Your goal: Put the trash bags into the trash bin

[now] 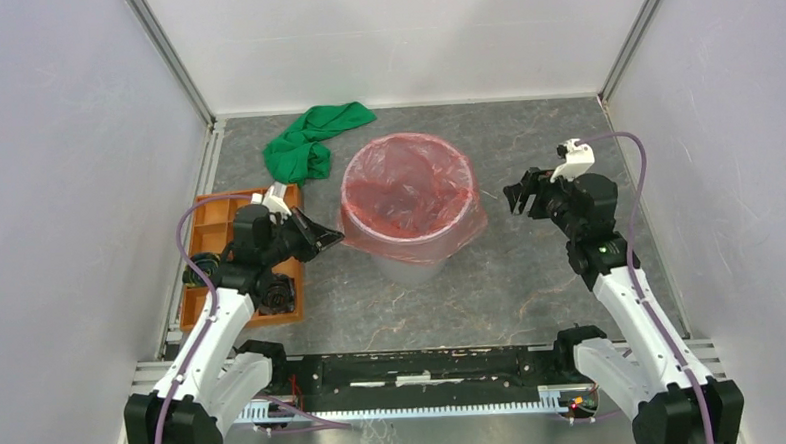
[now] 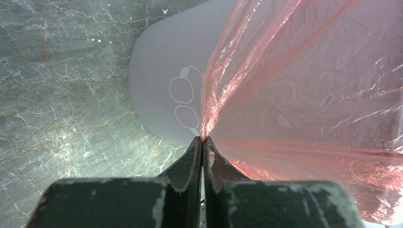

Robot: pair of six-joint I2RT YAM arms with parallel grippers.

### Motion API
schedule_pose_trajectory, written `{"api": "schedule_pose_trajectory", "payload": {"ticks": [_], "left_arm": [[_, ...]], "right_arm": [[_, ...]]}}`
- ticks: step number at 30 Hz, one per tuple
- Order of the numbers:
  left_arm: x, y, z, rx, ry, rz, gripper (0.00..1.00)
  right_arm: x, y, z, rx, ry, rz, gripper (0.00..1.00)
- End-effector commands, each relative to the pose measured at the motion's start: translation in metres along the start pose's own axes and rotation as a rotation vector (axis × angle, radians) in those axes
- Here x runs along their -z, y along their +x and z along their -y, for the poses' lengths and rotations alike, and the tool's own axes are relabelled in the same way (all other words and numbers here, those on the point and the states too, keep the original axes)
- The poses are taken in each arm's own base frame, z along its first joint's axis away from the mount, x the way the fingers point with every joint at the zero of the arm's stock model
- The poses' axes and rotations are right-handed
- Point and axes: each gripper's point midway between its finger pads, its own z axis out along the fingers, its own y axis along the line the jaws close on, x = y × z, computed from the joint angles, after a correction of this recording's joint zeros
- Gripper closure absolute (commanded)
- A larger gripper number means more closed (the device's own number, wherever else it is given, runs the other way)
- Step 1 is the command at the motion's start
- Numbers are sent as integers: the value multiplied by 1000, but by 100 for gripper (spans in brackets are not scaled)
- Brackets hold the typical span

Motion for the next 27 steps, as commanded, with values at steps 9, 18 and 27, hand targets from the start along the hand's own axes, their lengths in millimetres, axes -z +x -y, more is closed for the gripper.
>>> {"api": "schedule_pose_trajectory", "payload": {"ticks": [9,18,27], "left_arm": [[0,-12,20,-17,68,23,92],[-10,7,7,124,120,0,96],[-17,14,-20,92,25,-5,93]], "right_arm": [[-2,4,-100,32,-483,-13,24],[-24,60,-116,-63,-534,-126,33],[-40,93,-104,-42,-485,-222,35]]}}
